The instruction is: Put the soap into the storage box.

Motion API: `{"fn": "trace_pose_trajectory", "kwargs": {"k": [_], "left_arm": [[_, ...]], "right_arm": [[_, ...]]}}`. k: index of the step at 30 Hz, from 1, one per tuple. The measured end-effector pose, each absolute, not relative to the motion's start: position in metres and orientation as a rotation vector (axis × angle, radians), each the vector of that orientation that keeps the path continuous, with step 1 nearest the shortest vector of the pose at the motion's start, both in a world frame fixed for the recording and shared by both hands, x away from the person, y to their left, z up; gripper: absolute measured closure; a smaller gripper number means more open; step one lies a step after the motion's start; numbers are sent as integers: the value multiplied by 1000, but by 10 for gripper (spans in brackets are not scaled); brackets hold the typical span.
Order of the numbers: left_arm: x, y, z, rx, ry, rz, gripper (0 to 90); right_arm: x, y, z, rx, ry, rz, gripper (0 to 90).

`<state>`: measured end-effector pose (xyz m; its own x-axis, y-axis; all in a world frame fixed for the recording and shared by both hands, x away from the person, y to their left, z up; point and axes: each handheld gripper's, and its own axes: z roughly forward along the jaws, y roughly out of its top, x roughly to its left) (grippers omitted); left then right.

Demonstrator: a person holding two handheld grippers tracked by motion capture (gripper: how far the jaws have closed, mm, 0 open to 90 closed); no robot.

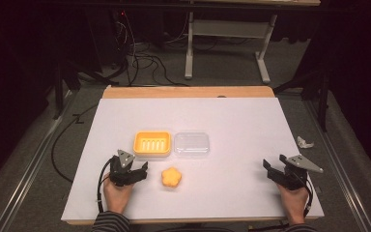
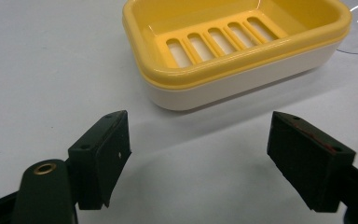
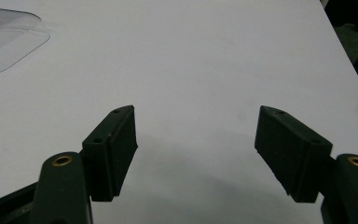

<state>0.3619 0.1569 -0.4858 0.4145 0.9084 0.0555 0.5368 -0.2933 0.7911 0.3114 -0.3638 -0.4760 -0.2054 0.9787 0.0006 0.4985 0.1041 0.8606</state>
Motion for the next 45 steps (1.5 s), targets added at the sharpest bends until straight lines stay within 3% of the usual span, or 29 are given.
{"fn": "trace_pose_trajectory", "kwargs": {"k": [14, 45], "left_arm": [[365, 159, -486, 1969, 1244, 624, 265], [358, 161, -473, 1921, 1186, 580, 276]], "right_arm": [[311, -364, -476, 1445, 1775, 1021, 298], [312, -364, -476, 1446, 1780, 1015, 297]]}}
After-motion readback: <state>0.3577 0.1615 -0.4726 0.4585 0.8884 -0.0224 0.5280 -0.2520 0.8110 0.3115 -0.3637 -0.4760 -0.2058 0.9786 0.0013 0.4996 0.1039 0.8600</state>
